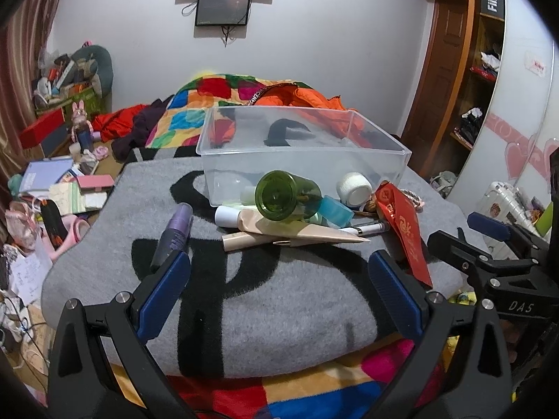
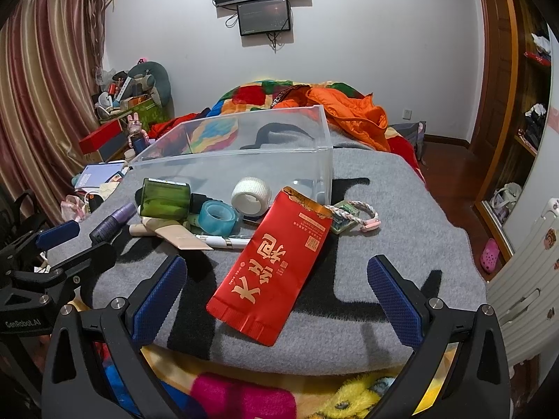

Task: Organize objects
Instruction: 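Move left tool to purple-capped spray bottle while right tool approaches red packet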

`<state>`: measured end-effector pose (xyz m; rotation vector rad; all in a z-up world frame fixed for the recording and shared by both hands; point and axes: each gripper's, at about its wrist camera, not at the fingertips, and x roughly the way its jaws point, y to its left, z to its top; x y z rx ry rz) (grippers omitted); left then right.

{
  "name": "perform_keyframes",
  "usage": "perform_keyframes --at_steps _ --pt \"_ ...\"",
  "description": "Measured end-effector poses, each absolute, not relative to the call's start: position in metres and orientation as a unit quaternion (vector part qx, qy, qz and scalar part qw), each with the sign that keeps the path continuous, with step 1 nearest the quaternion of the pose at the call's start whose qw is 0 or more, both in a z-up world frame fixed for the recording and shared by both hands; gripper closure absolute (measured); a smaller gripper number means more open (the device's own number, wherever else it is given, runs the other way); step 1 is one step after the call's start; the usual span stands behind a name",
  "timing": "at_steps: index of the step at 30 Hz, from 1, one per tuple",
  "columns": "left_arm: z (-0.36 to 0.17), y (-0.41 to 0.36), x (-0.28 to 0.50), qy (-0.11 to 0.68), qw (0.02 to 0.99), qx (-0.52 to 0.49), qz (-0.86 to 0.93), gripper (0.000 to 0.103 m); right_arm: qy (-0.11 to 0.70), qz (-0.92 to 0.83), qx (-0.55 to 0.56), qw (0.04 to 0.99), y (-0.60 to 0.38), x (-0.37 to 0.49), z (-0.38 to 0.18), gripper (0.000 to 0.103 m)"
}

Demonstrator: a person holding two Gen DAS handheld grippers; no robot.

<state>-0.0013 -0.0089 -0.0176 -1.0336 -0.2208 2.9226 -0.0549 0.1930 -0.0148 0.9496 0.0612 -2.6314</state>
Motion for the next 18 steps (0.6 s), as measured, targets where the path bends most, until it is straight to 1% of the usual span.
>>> perform_keyframes --at_steps 13,15,16,17,18 --pt "-0.014 -0.033 -0.014 -0.073 -0.004 -0.326 0.943 0.000 0.000 -0.919 0.357 0.166 0.196 -0.078 -0.017 0.000" --pt "-0.015 -0.039 -0.018 -0.071 -0.006 -0.328 0.942 0.005 -0.006 -0.918 0.362 0.164 0.196 -0.083 -0.017 0.000" --pt "-0.015 -0.042 -0.021 -0.071 -0.008 -0.331 0.941 0.013 -0.007 -0.917 0.363 0.163 0.197 -0.085 -0.018 0.000" --pt "-0.016 -0.045 -0.024 -0.070 -0.009 -0.335 0.939 0.018 -0.009 -0.917 0.366 0.161 0.196 -0.088 -0.019 0.000" --pt "-0.018 -0.048 -0.028 -0.072 -0.010 -0.341 0.937 0.019 -0.009 -0.916 0.367 0.159 0.197 -0.090 -0.019 0.000"
